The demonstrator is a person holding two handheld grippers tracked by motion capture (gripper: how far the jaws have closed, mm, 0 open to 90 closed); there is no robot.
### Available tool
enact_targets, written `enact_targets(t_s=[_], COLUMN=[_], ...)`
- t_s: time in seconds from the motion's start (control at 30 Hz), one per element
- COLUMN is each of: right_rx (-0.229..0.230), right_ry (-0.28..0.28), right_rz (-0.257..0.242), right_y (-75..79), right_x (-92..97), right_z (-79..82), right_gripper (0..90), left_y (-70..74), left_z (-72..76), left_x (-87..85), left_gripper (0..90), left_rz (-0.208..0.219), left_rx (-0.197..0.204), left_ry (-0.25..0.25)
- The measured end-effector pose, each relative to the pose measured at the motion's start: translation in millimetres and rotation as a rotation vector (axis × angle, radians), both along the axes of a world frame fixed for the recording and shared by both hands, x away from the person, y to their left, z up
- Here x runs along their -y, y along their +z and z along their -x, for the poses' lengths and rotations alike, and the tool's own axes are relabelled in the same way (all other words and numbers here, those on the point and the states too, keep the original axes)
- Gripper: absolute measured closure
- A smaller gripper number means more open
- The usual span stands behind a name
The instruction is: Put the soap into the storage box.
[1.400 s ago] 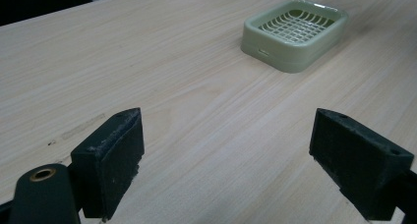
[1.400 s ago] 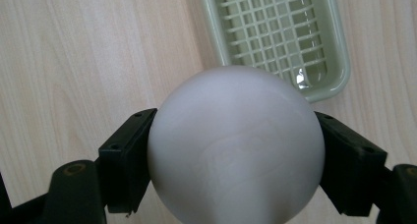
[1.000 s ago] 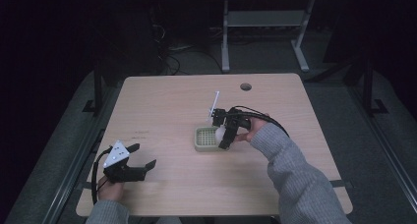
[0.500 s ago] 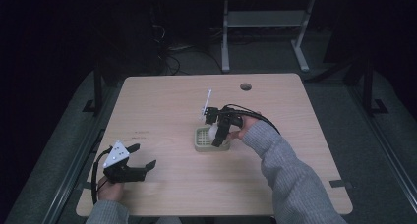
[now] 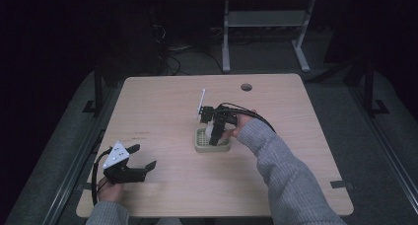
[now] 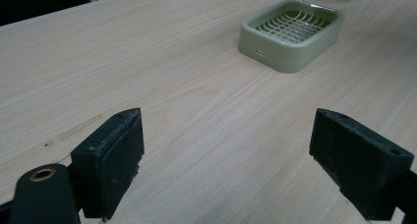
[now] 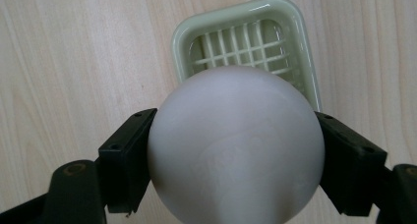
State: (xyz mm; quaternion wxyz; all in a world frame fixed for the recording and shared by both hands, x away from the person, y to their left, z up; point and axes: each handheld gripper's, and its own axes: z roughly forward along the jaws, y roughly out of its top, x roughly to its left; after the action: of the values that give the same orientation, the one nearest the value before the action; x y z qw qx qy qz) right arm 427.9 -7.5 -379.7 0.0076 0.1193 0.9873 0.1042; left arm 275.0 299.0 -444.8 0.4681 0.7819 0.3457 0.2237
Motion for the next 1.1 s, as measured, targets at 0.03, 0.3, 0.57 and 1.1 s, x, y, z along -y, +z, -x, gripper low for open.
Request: enact_targets(t_s=[0.03,0.3,0.57,1.1], right_rx=[-0.004,-0.008,-0.013,-0.016], right_ry=[-0.001,0.000,-0.022,-0.036], right_rz=[0.001,0.017,0.018,0.025], right_y=[-1.2,-10.7,-17.6,-26.6], right_x=[-0.8,-6.0,-6.3,-7.2], right_z=[-0.9,-6.7,-14.5,-22.0], right_gripper=[23.0,23.0,23.0,23.0], left_y=[0.1,0.0,0.3,0.3], left_z=[0.1,0.0,0.4,0.4], left_x=[-0.1,-1.3,-2.0,-3.4], left_gripper=[12.8,12.8,12.8,12.8], left_rz=[0.002,0.003,0.008,0.010], left_rx=[0.001,0.001,0.000,0.001], left_ry=[0.000,0.004,0.006,0.003])
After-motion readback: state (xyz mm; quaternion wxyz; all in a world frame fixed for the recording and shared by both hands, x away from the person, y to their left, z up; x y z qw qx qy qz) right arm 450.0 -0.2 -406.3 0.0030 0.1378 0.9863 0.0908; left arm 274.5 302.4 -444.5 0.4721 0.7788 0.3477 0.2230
